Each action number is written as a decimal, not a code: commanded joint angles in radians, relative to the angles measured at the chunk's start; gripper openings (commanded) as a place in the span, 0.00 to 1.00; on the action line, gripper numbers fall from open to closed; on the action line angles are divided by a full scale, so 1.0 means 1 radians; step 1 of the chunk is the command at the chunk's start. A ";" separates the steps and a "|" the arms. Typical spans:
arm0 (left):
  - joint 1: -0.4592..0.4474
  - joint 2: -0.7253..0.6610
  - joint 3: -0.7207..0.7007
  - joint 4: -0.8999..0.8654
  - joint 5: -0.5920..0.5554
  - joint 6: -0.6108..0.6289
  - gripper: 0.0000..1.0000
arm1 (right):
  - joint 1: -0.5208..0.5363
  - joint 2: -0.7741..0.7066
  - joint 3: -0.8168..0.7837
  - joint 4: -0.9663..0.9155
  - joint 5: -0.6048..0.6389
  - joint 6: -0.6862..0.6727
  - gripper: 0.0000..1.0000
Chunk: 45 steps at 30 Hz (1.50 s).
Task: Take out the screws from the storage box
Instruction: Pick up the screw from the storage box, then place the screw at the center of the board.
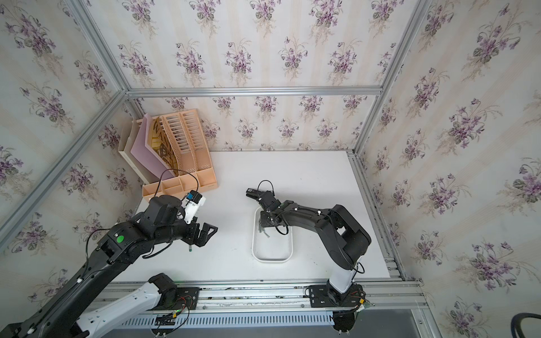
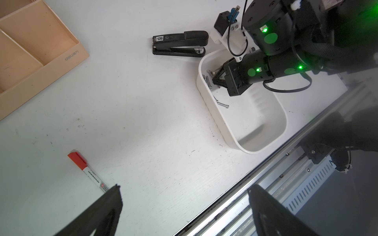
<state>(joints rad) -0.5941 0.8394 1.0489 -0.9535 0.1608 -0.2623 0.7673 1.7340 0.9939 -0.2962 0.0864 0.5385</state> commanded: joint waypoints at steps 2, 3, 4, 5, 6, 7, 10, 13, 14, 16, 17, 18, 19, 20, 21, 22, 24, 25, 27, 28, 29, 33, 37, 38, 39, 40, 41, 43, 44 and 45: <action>0.000 0.000 0.006 0.004 0.003 0.001 0.99 | -0.001 -0.094 -0.030 0.022 0.012 -0.018 0.00; 0.000 0.001 0.006 0.003 0.003 0.001 0.99 | 0.000 -0.121 -0.037 0.023 0.024 -0.019 0.00; -0.001 0.000 0.006 0.003 0.002 0.001 0.99 | -0.001 -0.154 -0.049 0.027 0.040 -0.018 0.00; -0.001 0.000 0.006 0.004 -0.001 0.000 0.99 | -0.001 -0.189 -0.060 0.030 0.056 -0.017 0.00; 0.000 -0.001 0.006 0.004 -0.003 0.000 0.99 | 0.000 -0.217 -0.071 0.031 0.076 -0.014 0.00; -0.001 -0.001 0.006 0.002 -0.003 0.000 0.99 | 0.000 -0.250 -0.084 0.029 0.105 -0.005 0.00; -0.001 -0.004 0.005 0.005 0.002 0.001 0.99 | -0.005 -0.323 -0.107 -0.004 0.220 0.033 0.00; -0.001 -0.011 0.003 0.008 0.009 0.001 0.99 | -0.034 -0.373 -0.122 -0.059 0.322 0.089 0.00; -0.001 -0.016 0.001 0.010 0.009 0.000 0.99 | -0.056 -0.388 -0.131 -0.076 0.341 0.108 0.00; -0.001 -0.026 -0.009 0.017 0.016 -0.004 0.99 | -0.122 -0.418 -0.157 -0.090 0.329 0.137 0.00; -0.001 -0.033 -0.016 0.023 0.024 -0.003 0.99 | -0.160 -0.431 -0.175 -0.080 0.294 0.139 0.00; 0.000 -0.038 -0.023 0.029 0.033 -0.005 0.99 | -0.209 -0.445 -0.198 -0.066 0.245 0.139 0.00; 0.000 -0.038 -0.028 0.033 0.045 -0.005 0.99 | -0.276 -0.455 -0.220 -0.052 0.198 0.140 0.00; -0.001 -0.037 -0.030 0.035 0.050 -0.004 0.99 | -0.312 -0.459 -0.237 -0.041 0.162 0.140 0.00; -0.001 -0.034 -0.030 0.036 0.055 -0.004 0.99 | -0.349 -0.454 -0.251 -0.032 0.123 0.140 0.00; -0.001 -0.031 -0.030 0.036 0.059 -0.004 0.99 | -0.376 -0.442 -0.256 -0.031 0.092 0.139 0.00; -0.001 -0.027 -0.030 0.035 0.066 -0.002 0.99 | -0.408 -0.407 -0.254 -0.034 0.055 0.135 0.00; -0.001 -0.027 -0.030 0.036 0.069 -0.004 0.99 | -0.417 -0.380 -0.250 -0.036 0.041 0.133 0.00; 0.000 -0.028 -0.030 0.035 0.070 -0.005 0.99 | -0.425 -0.341 -0.243 -0.037 0.027 0.132 0.00; -0.001 -0.028 -0.030 0.034 0.072 -0.006 0.99 | -0.430 -0.319 -0.241 -0.035 0.021 0.130 0.00; -0.001 -0.029 -0.029 0.035 0.079 -0.007 0.99 | -0.436 -0.303 -0.239 -0.034 0.015 0.130 0.00; -0.001 -0.023 -0.027 0.035 0.095 -0.004 0.99 | -0.462 -0.260 -0.247 -0.015 -0.022 0.127 0.00; -0.006 -0.033 -0.018 0.037 0.109 -0.012 0.99 | -0.475 -0.223 -0.241 -0.011 -0.048 0.121 0.00; -0.010 -0.041 -0.019 0.042 0.112 -0.011 0.99 | -0.477 -0.213 -0.238 -0.010 -0.055 0.120 0.00; -0.012 -0.049 -0.023 0.044 0.109 -0.011 0.99 | -0.477 -0.208 -0.238 -0.008 -0.056 0.120 0.00; -0.013 -0.055 -0.032 0.052 0.108 -0.011 0.99 | -0.478 -0.203 -0.239 -0.006 -0.059 0.120 0.00; -0.013 -0.058 -0.043 0.064 0.110 -0.011 0.99 | -0.478 -0.200 -0.239 -0.005 -0.063 0.119 0.00; -0.013 -0.039 -0.055 0.077 0.114 -0.011 0.99 | -0.478 -0.197 -0.241 0.001 -0.074 0.117 0.02; -0.013 -0.017 -0.051 0.071 0.120 -0.011 0.99 | -0.479 -0.198 -0.242 0.005 -0.082 0.115 0.08; -0.013 0.001 -0.047 0.063 0.133 -0.010 0.99 | -0.478 -0.200 -0.243 0.007 -0.087 0.114 0.13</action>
<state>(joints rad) -0.6083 0.8043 1.0019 -0.9131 0.2676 -0.2699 0.2893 1.5341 0.7498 -0.3103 0.0277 0.6575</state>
